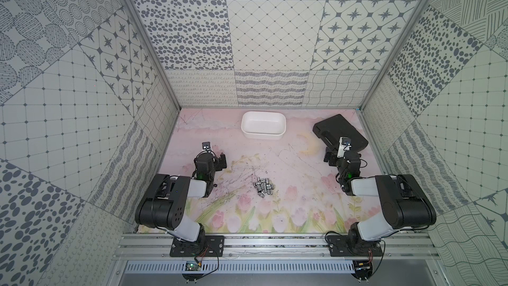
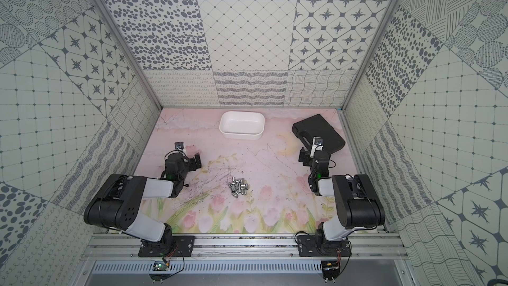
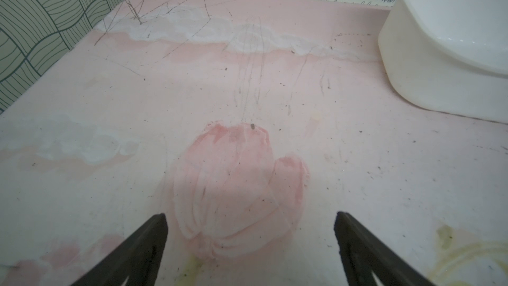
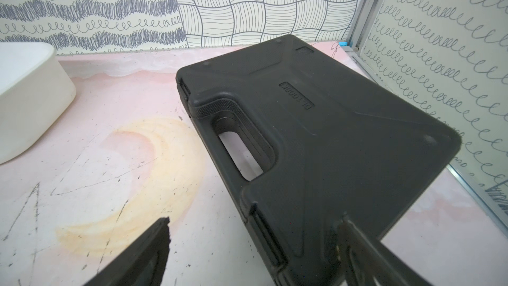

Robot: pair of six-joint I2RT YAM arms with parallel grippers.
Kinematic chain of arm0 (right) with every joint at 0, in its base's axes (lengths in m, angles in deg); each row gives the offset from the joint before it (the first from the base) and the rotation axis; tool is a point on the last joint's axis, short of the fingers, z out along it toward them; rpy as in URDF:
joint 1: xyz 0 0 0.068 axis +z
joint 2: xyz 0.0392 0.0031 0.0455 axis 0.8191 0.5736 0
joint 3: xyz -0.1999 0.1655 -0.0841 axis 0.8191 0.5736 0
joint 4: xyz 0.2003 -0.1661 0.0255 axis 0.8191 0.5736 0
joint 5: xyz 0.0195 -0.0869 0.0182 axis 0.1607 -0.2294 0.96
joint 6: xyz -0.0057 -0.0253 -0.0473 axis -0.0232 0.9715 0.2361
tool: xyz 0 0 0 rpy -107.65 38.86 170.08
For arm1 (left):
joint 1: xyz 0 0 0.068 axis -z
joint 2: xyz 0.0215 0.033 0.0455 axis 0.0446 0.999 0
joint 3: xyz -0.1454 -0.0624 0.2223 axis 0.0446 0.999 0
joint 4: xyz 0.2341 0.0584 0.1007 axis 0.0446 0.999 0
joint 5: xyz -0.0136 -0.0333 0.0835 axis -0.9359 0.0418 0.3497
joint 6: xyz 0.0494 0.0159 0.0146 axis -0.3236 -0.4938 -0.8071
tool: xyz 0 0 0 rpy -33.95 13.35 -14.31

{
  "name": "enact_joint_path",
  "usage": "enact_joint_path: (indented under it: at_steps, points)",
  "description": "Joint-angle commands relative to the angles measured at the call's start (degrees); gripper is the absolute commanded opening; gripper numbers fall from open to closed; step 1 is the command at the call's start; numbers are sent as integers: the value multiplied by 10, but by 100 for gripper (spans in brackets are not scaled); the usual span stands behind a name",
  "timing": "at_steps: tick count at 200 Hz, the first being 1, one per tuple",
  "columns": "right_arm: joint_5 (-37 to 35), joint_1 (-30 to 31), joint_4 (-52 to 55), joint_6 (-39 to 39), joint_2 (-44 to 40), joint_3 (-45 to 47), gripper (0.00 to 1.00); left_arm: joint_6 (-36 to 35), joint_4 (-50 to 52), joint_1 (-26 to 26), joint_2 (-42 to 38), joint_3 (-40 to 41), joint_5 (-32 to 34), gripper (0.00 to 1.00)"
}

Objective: Put the socket on the desktop into the storage box
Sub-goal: Move the storage box to the center of the board.

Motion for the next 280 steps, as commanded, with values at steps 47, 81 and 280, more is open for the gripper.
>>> enact_joint_path:
  at_steps: [47, 81, 280]
  points:
    - [-83, 22, 256, -120, -267, -45, 97, 137, 210, 26, -322, -9, -7, 99]
    - [-31, 12, 397, -226, -388, -61, 97, 430, 376, 24, -461, 11, 46, 100]
    - [97, 234, 712, -212, 226, -719, 94, 303, 505, 332, -298, -137, -159, 93]
